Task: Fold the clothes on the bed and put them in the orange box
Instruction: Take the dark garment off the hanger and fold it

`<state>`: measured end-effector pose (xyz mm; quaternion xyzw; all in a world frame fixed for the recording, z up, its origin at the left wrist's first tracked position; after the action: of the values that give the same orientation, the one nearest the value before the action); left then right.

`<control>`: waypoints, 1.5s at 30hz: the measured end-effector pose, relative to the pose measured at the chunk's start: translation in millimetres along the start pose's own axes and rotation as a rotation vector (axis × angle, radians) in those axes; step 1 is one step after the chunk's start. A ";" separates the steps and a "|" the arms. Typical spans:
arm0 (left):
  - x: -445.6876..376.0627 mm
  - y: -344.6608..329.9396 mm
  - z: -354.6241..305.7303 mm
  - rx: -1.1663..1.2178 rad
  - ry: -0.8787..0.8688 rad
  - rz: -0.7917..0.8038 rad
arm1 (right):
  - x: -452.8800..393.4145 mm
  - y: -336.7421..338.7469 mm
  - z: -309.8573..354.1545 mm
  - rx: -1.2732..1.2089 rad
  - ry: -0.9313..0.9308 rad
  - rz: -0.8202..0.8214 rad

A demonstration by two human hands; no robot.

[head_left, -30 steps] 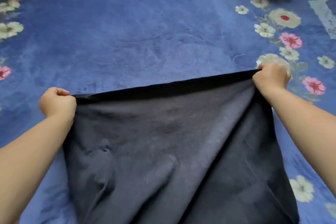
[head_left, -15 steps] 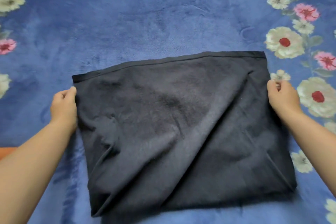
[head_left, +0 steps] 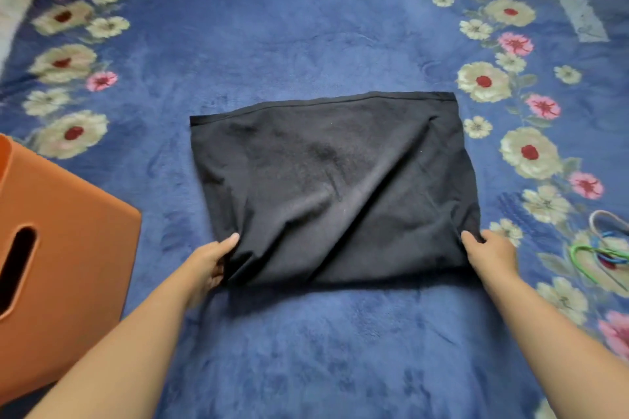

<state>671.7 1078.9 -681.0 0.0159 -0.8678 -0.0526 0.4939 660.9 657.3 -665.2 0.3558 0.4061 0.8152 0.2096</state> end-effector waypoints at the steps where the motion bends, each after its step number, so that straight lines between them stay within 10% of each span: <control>1: 4.3 0.8 5.1 0.007 -0.035 -0.025 | 7.0 1.4 -4.4 -0.009 0.006 -0.019; 5: 13.0 3.3 9.0 0.159 -0.133 -0.180 | 10.4 15.4 -9.0 -0.059 -0.021 -0.077; 15: 9.5 13.3 3.4 -0.566 -0.320 -0.618 | -6.8 23.4 -12.3 0.160 -0.033 -0.082; 25: 30.2 2.8 48.5 -0.256 -0.306 -0.620 | 18.9 -9.0 -38.2 -0.347 -0.333 -0.177; 32: 36.1 4.9 26.1 0.613 -0.228 -0.316 | 11.6 31.5 -24.3 -0.661 -0.416 -0.273; 39: 20.5 25.4 36.4 -0.603 -0.091 -0.430 | -0.2 32.8 -22.7 -0.654 -0.417 -0.289; 45: 21.8 41.8 64.7 -1.099 0.014 -0.464 | 6.5 30.7 -47.6 -0.429 -0.457 -0.158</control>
<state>606.0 1123.6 -690.6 -0.0524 -0.6840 -0.6002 0.4112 619.3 619.1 -657.5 0.4449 0.1939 0.7622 0.4284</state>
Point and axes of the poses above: each hand's wrist, its own x-axis away from the middle knuckle, its own y-axis out of the back of the hand, z = x × y, the point moved 3 cm from there along -x, towards the middle knuckle, and after that the axes turned 5 degrees about -x, right-handed, at the moved point
